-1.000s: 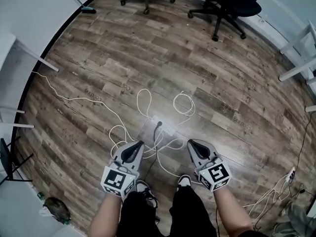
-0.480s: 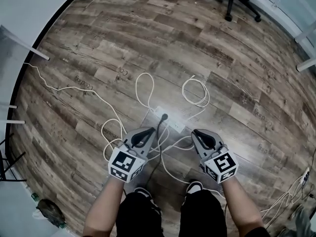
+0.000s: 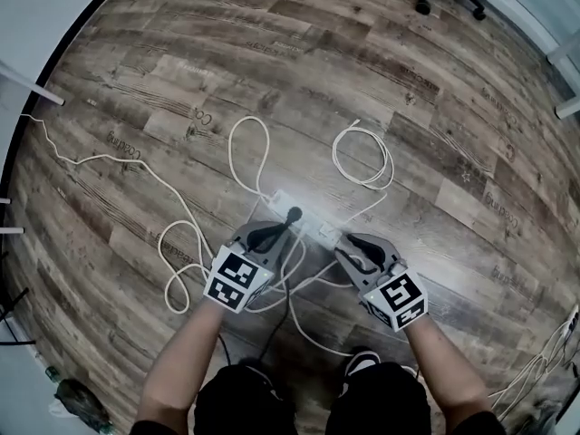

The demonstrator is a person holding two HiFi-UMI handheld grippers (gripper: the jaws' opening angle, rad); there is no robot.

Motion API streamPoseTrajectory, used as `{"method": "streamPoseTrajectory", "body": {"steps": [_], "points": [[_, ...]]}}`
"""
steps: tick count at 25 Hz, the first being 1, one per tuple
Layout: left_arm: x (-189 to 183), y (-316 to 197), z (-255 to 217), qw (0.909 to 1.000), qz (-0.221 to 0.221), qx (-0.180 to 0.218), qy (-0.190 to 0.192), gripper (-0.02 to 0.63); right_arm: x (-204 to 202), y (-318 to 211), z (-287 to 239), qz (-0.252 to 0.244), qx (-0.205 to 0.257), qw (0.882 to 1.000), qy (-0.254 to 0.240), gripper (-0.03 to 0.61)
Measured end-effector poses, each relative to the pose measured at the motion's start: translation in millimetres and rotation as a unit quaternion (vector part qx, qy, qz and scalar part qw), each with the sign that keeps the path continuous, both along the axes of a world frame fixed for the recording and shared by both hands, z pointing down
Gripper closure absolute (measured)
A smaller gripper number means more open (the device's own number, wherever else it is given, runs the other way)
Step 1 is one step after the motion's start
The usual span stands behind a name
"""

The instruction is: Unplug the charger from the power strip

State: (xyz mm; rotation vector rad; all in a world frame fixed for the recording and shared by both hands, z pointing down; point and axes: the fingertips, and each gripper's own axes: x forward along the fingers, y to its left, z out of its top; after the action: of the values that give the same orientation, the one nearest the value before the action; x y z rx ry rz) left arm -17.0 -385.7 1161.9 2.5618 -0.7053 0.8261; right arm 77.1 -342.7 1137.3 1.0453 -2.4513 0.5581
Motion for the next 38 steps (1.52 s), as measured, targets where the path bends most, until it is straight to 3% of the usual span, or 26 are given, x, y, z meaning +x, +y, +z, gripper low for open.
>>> {"method": "streamPoseTrajectory", "body": {"steps": [8, 17, 22, 26, 35, 38], "points": [[18, -20, 64, 0.9996, 0.008, -0.024, -0.013, 0.581, -9, -14, 71, -0.027, -0.014, 0.998, 0.055, 0.417], [34, -26, 80, 0.9990, 0.003, -0.043, -0.001, 0.583, -14, -23, 106, -0.075, -0.023, 0.991, 0.109, 0.416], [26, -32, 80, 0.9977, -0.013, -0.065, 0.016, 0.589, -25, -32, 109, -0.076, -0.019, 0.990, 0.114, 0.468], [25, -33, 79, 0.9975, -0.019, -0.063, 0.026, 0.589, -24, -33, 107, -0.073, -0.013, 0.991, 0.110, 0.469], [27, -31, 81, 0.9984, -0.012, -0.056, 0.003, 0.591, -19, -41, 79, -0.033, -0.009, 0.997, 0.064, 0.471], [26, -30, 74, 0.9994, -0.002, -0.029, -0.021, 0.589, -16, -46, 62, -0.027, 0.000, 0.998, 0.063, 0.471]]}}
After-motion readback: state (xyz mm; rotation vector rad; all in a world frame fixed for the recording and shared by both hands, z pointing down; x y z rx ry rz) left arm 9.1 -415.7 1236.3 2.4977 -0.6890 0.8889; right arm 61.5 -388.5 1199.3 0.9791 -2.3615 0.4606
